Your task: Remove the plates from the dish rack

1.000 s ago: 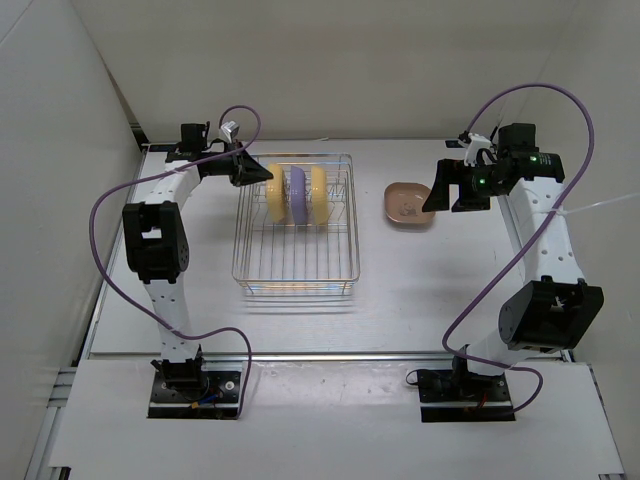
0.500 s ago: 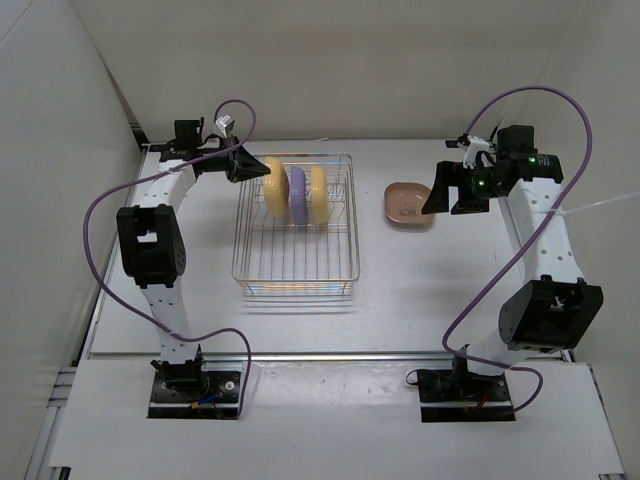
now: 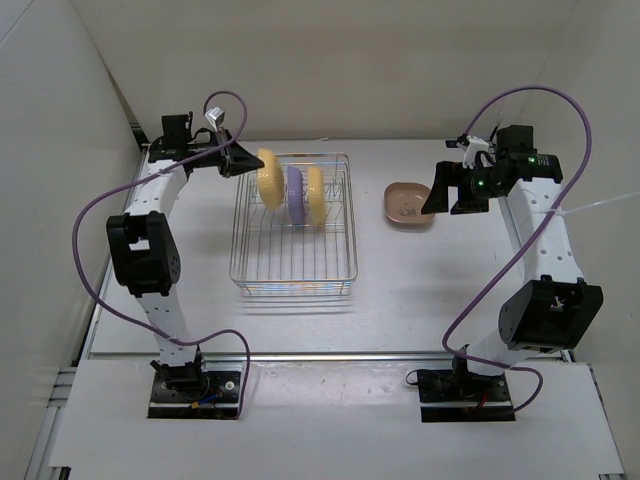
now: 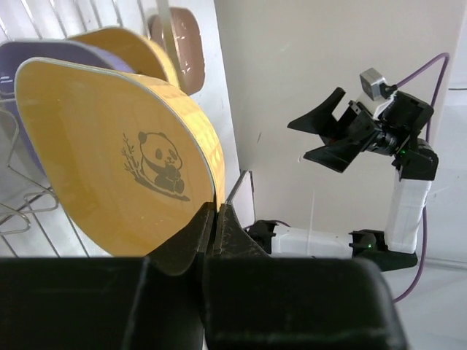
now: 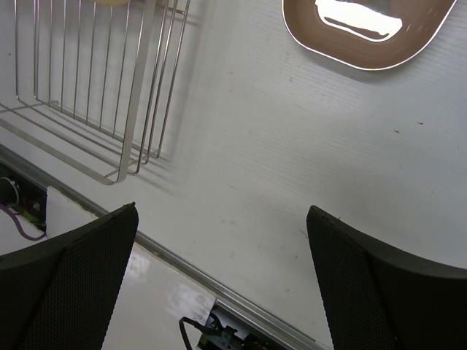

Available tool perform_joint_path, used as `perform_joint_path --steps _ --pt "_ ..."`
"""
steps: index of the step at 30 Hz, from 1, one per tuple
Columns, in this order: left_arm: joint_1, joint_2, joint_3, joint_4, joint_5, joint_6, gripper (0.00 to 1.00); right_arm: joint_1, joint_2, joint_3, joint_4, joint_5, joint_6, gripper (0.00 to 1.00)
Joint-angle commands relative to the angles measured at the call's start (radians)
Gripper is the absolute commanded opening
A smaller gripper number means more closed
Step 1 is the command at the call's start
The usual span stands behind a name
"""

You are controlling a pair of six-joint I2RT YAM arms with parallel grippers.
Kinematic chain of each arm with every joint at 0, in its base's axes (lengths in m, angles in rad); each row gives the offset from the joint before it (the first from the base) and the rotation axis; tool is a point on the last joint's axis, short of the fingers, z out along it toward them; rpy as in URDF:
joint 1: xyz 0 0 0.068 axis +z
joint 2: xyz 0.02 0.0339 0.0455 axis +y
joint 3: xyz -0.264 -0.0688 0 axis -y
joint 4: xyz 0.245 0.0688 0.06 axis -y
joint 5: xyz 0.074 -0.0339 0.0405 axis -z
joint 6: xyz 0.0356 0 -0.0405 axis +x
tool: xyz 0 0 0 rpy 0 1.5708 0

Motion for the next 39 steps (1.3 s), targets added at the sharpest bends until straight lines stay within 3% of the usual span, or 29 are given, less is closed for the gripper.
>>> perform_joint_path --steps 1,13,16,19,20,24,30,35,39 --pt "0.031 -0.108 0.000 0.030 0.017 -0.001 0.11 0.008 -0.029 0.008 0.013 -0.024 -0.016 0.99" --pt "0.069 -0.153 -0.020 0.033 0.038 -0.013 0.11 0.017 -0.029 0.017 0.004 -0.024 -0.025 0.99" --pt "0.069 -0.173 0.046 -0.042 0.023 0.092 0.11 0.017 -0.020 0.028 -0.005 -0.024 -0.025 0.99" --pt "0.050 -0.185 0.205 -0.338 -0.116 0.385 0.11 0.017 0.000 0.049 -0.015 -0.047 -0.034 0.99" --pt "0.040 -0.171 0.319 -0.506 -0.205 0.516 0.11 0.017 0.000 0.049 -0.015 -0.047 -0.034 0.99" --pt "-0.002 -0.218 0.390 -0.653 -0.346 0.678 0.11 0.026 0.000 0.072 -0.015 -0.047 -0.044 0.99" --pt "-0.173 -0.433 0.199 -0.567 -0.852 0.896 0.11 0.057 -0.021 0.126 -0.025 -0.047 -0.024 0.99" --pt "-0.439 -0.556 0.072 -0.549 -1.288 1.068 0.11 0.110 -0.084 0.135 -0.025 0.038 -0.024 0.99" --pt "-0.666 -0.646 -0.136 -0.486 -1.657 1.279 0.11 0.136 -0.162 0.115 -0.035 0.095 -0.033 0.98"
